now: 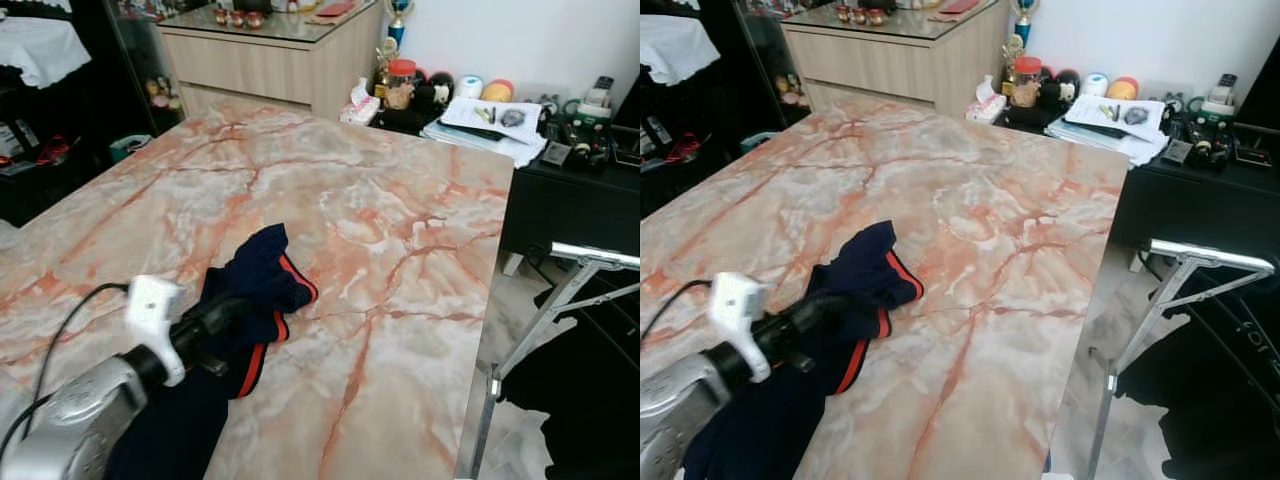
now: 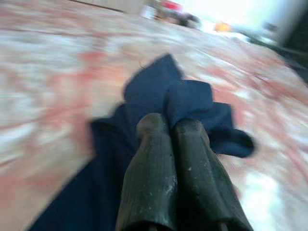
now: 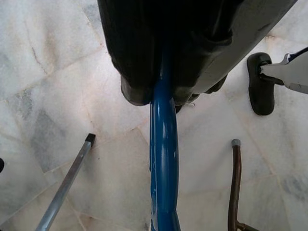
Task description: Hang hanger
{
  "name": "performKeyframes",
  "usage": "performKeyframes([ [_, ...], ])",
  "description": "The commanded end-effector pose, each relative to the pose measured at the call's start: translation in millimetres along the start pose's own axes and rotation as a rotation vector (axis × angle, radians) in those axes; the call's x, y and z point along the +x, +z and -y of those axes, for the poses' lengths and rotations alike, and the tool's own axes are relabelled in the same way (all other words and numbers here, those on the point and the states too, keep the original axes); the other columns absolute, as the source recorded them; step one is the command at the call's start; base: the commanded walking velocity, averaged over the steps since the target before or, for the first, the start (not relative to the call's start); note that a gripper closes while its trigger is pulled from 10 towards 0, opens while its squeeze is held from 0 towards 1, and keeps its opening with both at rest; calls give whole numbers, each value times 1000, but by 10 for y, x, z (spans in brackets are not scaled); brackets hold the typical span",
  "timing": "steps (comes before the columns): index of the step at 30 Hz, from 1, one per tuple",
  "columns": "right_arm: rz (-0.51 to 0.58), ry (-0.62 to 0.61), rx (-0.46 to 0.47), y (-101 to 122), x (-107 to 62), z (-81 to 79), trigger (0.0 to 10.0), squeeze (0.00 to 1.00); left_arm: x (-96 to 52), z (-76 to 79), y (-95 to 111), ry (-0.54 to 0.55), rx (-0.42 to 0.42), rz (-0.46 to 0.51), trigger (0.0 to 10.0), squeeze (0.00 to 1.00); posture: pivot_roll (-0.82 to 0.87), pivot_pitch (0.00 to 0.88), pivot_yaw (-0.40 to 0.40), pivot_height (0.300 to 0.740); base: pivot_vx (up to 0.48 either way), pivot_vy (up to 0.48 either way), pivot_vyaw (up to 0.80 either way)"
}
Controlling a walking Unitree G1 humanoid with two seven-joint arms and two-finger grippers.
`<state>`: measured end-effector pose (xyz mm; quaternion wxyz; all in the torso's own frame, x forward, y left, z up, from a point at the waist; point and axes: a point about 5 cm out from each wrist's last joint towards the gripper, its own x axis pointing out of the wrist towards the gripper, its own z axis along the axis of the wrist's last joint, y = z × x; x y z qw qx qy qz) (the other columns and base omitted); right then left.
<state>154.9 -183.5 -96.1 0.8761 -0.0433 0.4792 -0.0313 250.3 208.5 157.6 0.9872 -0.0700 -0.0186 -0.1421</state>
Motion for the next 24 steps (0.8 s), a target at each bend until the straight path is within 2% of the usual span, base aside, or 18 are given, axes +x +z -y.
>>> performKeyframes([
  [1, -18, 7, -1, -46, -8, -18, 10000, 0, -32, -1, 78, 76, 9, 62, 10000, 0, 99, 60, 29, 740, 0, 0, 0],
  [3, -19, 5, -3, -45, -7, -9, 10000, 0, -31, 53, 64, 71, 11, 61, 10000, 0, 100, 57, 28, 740, 0, 0, 0],
  [4, -20, 4, -4, -47, -7, 1, 10000, 0, -32, 104, -14, 48, -20, 10, 10000, 0, 99, 55, 29, 740, 0, 0, 0],
  [5, -22, 4, -7, -51, -8, 7, 10000, 0, -35, 143, -87, 15, -8, -41, 10000, 0, 96, 52, 28, 740, 0, 0, 0],
  [6, -22, 4, -7, -51, -8, 7, 10000, 0, -35, 143, -87, 15, -8, -41, 10000, 0, 96, 52, 28, 740, 0, 0, 0],
  [7, -23, 4, -11, -55, -9, 14, 10000, 0, -47, 183, -160, -21, 12, -96, 10000, 0, 95, 51, 28, 740, 0, 0, 0],
  [10, -26, 1, -9, -64, -11, 43, 10000, 0, -34, 295, -142, -163, 110, -129, 10000, 0, 92, 58, 26, 740, 0, 0, 0],
  [14, -28, -8, -7, -73, -15, 134, 10000, 0, -11, 429, -77, -406, 321, -186, 10000, 0, 100, 74, 22, 740, 0, 0, 0],
  [17, -28, -13, -6, -76, -18, 189, 10000, 0, 18, 497, -14, -499, 352, -189, 10000, 0, 95, 78, 23, 740, 0, 0, 0],
  [20, -26, -19, -1, -75, -21, 246, 10000, 0, 61, 572, 68, -553, 344, -166, 10000, 0, 92, 81, 27, 740, 0, 0, 0],
  [21, -26, -20, 1, -75, -22, 249, 10000, 0, 103, 578, 103, -524, 300, -131, 10000, 0, 93, 83, 28, 740, 0, 0, 0],
  [22, -26, -20, 1, -75, -22, 249, 10000, 0, 103, 578, 103, -524, 300, -131, 10000, 0, 93, 83, 28, 740, 0, 0, 0],
  [23, -25, -18, 1, -78, -21, 222, 10000, 0, 149, 541, 128, -450, 214, -81, 10000, 0, 92, 83, 29, 740, 0, 0, 0],
  [24, -24, -11, 1, -84, -20, 162, 10000, 0, 181, 438, 155, -316, 49, 1, 10000, 0, 89, 84, 29, 740, 0, 0, 0],
])
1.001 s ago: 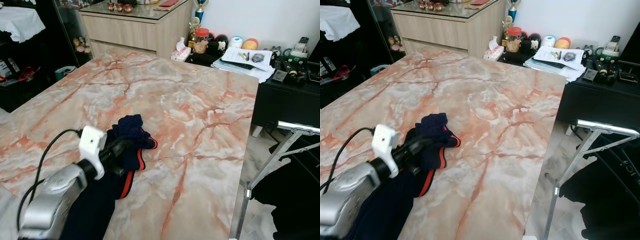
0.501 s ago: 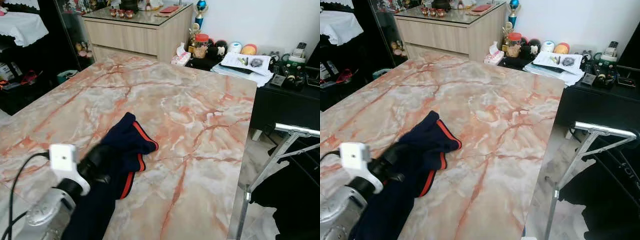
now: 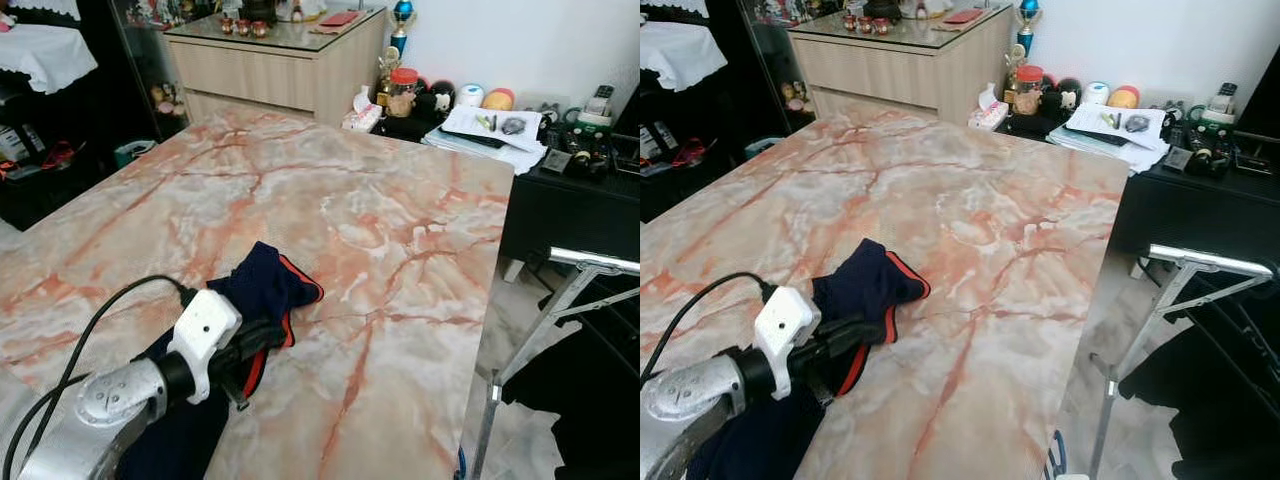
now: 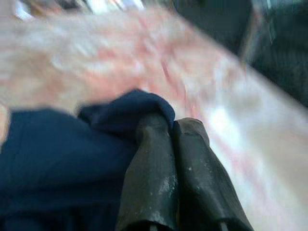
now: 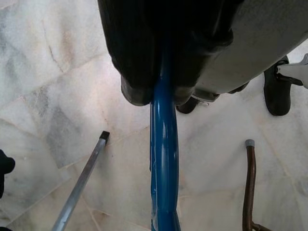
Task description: Hang hanger
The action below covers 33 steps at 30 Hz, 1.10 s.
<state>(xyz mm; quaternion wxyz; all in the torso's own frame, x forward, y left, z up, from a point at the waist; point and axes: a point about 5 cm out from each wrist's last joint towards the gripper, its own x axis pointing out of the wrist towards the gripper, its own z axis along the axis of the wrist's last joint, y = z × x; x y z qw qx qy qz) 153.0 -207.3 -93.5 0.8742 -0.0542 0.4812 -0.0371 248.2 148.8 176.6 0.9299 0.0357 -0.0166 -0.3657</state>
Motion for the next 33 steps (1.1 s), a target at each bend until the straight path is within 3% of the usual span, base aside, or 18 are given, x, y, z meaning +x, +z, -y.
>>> performKeyframes([
  [1, -19, 12, 15, -71, -12, -102, 10000, 0, -75, -193, 12, 196, -204, 120, 10000, 0, 87, 85, 29, 740, 0, 0, 0],
  [3, -18, 17, 15, -68, -11, -138, 10000, 0, -128, -215, -2, 233, -284, 155, 10000, 0, 83, 89, 26, 740, 0, 0, 0],
  [6, -17, 24, 13, -58, -8, -188, 10000, 0, -211, -181, -53, 221, -314, 125, 10000, 0, 103, 93, 22, 740, 0, 0, 0],
  [11, -9, 38, 2, 17, 7, -293, 10000, 0, -357, 4, -247, -15, -187, -166, 10000, 0, 104, 95, 23, 740, 0, 0, 0],
  [12, -4, 42, 3, 45, 11, -326, 10000, 0, -479, 86, -322, -153, -144, -315, 10000, 0, 105, 94, 26, 740, 0, 0, 0],
  [14, -2, 42, 4, 52, 12, -336, 10000, 0, -563, 140, -319, -247, -150, -366, 10000, 0, 103, 94, 25, 740, 0, 0, 0],
  [16, -2, 42, 3, 53, 12, -335, 10000, 0, -568, 149, -278, -259, -166, -342, 10000, 0, 103, 93, 24, 740, 0, 0, 0],
  [18, -5, 32, 5, 27, 10, -248, 10000, 0, -458, 142, -134, -230, -237, -203, 10000, 0, 105, 94, 25, 740, 0, 0, 0],
  [20, -9, 22, 6, -3, 5, -149, 10000, 0, -403, 142, -95, -214, -250, -151, 10000, 0, 102, 94, 25, 740, 0, 0, 0],
  [21, -15, 7, 10, -38, -6, -1, 10000, 0, -331, 101, -73, -146, -271, -75, 10000, 0, 102, 93, 25, 740, 0, 0, 0],
  [22, -15, 7, 10, -38, -6, -1, 10000, 0, -331, 101, -73, -146, -271, -75, 10000, 0, 102, 93, 25, 740, 0, 0, 0],
  [23, -20, -6, 12, -69, -20, 122, 10000, 0, -277, -28, -85, -3, -281, -2, 10000, 0, 100, 93, 26, 740, 0, 0, 0],
  [24, -22, -9, 13, -78, -24, 151, 10000, 0, -270, -78, -93, 48, -277, 16, 10000, 0, 99, 92, 26, 740, 0, 0, 0],
  [26, -23, -13, 14, -90, -30, 183, 10000, 0, -264, -301, -127, 284, -236, 31, 10000, 0, 100, 95, 24, 740, 0, 0, 0],
  [27, -25, -12, 14, -103, -32, 167, 10000, 0, -293, -463, -137, 467, -287, 83, 10000, 0, 104, 93, 26, 740, 0, 0, 0],
  [28, -26, -11, 14, -110, -32, 148, 10000, 0, -309, -505, -134, 519, -305, 102, 10000, 0, 104, 93, 26, 740, 0, 0, 0],
  [33, -21, 26, 5, -103, -20, -166, 10000, 0, -289, -287, -227, 345, -272, 6, 10000, 0, 103, 96, 25, 740, 0, 0, 0],
])
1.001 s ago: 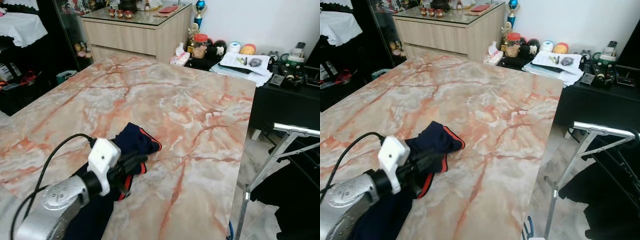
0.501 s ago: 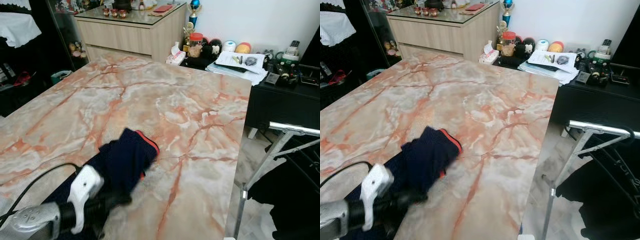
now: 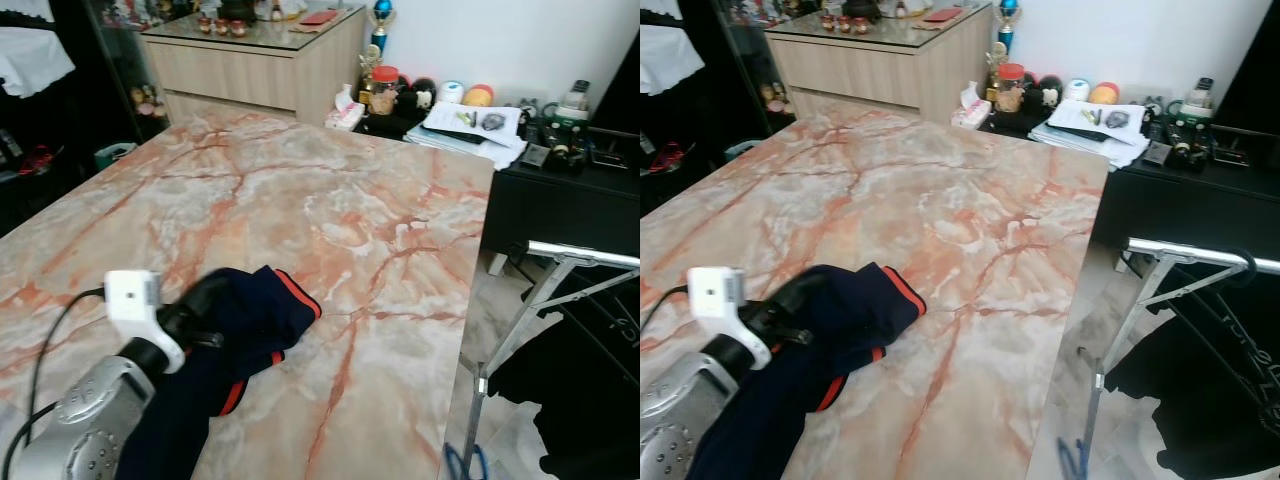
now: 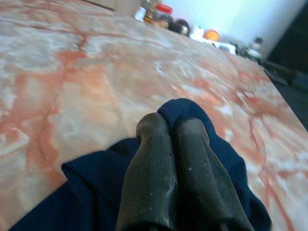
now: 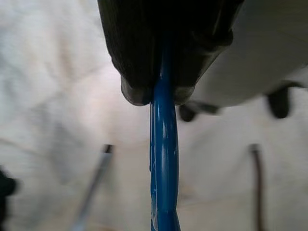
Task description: Hang hanger
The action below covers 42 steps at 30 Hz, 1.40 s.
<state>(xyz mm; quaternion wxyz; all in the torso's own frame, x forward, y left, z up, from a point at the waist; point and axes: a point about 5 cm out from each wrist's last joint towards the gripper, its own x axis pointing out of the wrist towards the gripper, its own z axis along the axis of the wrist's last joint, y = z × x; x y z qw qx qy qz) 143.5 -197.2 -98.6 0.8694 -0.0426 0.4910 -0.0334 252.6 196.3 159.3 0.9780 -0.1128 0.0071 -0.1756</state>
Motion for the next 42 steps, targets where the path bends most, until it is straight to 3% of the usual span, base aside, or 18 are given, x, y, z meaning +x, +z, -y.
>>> performKeyframes([
  [1, 3, 11, -13, 6, 3, -100, 10000, 0, -40, 92, -72, -68, 46, -67, 10000, 0, 105, 96, 28, 740, 0, 0, 0],
  [5, 7, 22, -27, 59, 12, -289, 10000, 0, -67, 162, -180, -75, 100, -102, 10000, 0, 105, 95, 28, 740, 0, 0, 0],
  [9, 15, 33, -32, 125, 18, -423, 10000, 0, -62, 176, -228, -43, 80, -93, 10000, 0, 104, 94, 28, 740, 0, 0, 0],
  [13, 18, 31, -30, 141, 21, -430, 10000, 0, -60, 213, -242, -50, 68, -86, 10000, 0, 104, 94, 28, 740, 0, 0, 0],
  [23, 26, 8, -42, 153, 32, -231, 10000, 0, -47, 275, -275, -57, 61, -81, 10000, 0, 103, 92, 28, 740, 0, 0, 0],
  [29, 73, -137, -218, 266, 41, -52, 10000, 0, -46, 283, -280, -53, 55, -75, 10000, 0, 99, 93, 25, 740, -247, 0, 0],
  [34, 80, -190, -189, 297, 37, 100, 10000, 0, -36, 310, -289, -62, 49, -75, 10000, 0, 100, 94, 25, 740, -250, 0, 0],
  [42, 94, -176, -165, 301, 34, 129, 10000, 0, -40, 311, -303, -58, 39, -73, 10000, 0, 96, 93, 25, 740, -263, 0, 0],
])
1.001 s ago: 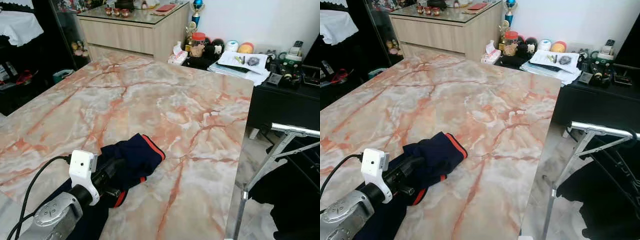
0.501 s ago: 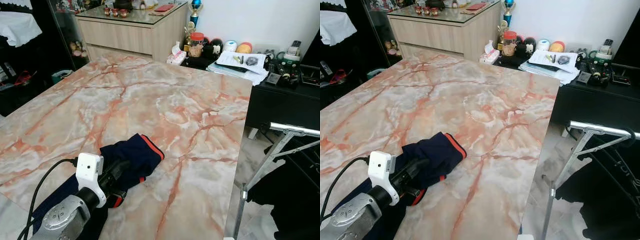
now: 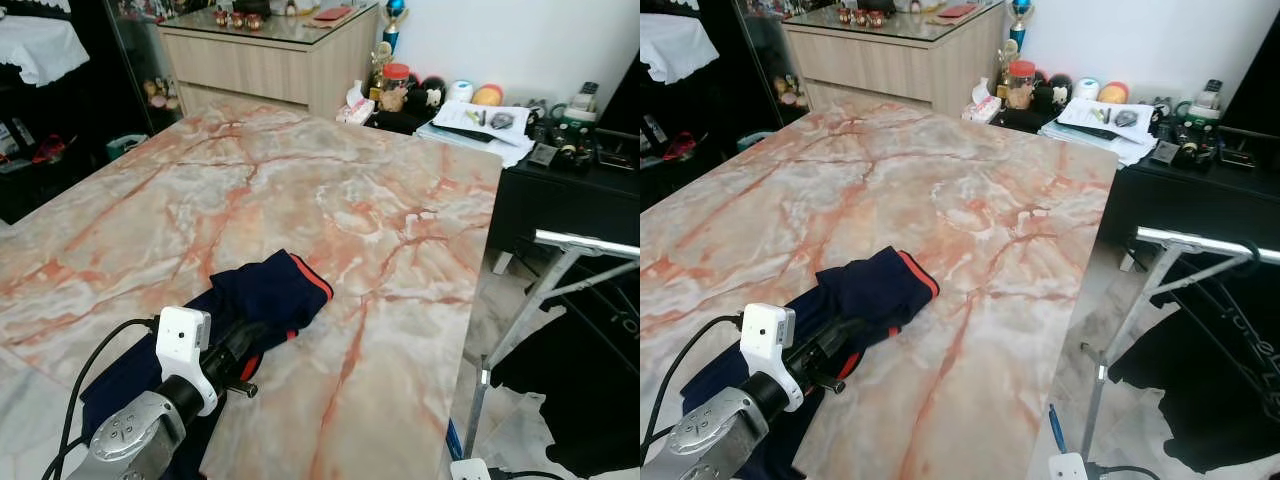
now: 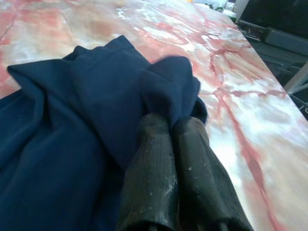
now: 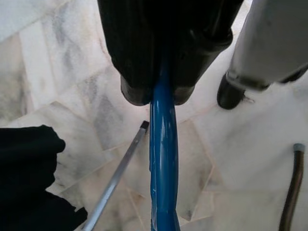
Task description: Hang hanger
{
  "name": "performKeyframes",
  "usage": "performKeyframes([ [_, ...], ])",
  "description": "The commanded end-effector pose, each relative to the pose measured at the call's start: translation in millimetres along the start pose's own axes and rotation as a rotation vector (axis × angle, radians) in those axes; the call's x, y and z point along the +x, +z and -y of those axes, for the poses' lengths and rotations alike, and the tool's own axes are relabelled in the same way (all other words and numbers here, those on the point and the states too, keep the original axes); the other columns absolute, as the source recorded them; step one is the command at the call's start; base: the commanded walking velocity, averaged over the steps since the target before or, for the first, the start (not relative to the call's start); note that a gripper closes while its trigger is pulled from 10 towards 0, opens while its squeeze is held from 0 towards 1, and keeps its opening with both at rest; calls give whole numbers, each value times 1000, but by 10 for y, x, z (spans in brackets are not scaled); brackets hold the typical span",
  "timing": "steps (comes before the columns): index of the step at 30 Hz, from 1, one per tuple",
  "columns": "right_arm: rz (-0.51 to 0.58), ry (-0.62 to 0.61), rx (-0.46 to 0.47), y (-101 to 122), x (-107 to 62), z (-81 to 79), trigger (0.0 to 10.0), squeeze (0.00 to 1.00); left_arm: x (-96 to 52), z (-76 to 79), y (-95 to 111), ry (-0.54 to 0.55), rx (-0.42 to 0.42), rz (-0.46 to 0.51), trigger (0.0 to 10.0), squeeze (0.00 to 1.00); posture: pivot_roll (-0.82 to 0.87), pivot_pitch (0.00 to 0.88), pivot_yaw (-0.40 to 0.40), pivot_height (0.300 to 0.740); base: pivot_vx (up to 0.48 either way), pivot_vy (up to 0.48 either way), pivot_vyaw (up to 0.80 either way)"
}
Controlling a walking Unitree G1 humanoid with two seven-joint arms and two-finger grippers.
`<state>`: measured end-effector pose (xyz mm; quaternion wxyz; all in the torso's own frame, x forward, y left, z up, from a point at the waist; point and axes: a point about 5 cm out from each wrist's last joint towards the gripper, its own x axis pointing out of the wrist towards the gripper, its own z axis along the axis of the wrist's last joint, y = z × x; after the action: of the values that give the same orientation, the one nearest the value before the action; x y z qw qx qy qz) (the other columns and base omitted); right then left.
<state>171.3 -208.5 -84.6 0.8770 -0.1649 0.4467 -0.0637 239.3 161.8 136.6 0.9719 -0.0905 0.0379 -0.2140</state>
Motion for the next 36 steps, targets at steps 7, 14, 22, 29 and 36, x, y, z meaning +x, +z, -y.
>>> performKeyframes([
  [7, 7, 14, 33, 16, -6, -54, 10000, 0, -27, -7, -1, 11, 9, 4, 10000, 0, 98, 86, 26, 740, -286, 0, 0],
  [14, 19, 21, 33, 63, 2, -62, 10000, 0, -11, 8, -13, 2, 13, 3, 10000, 0, 96, 79, 25, 740, -288, 0, 0],
  [22, 25, 15, 37, 85, 7, -55, 10000, 0, 24, 9, 8, -5, 32, 10, 10000, 0, 99, 86, 24, 740, -107, 0, 0],
  [29, 31, 20, 36, 113, 6, -87, 10000, 0, 241, -43, 29, -51, 114, -55, 10000, 0, 113, 92, 20, 740, 0, 0, 0],
  [36, 44, 16, 50, 156, 9, -103, 10000, 0, 672, -61, 249, -80, 58, 51, 10000, 0, 86, 87, 33, 740, 0, 0, 0],
])
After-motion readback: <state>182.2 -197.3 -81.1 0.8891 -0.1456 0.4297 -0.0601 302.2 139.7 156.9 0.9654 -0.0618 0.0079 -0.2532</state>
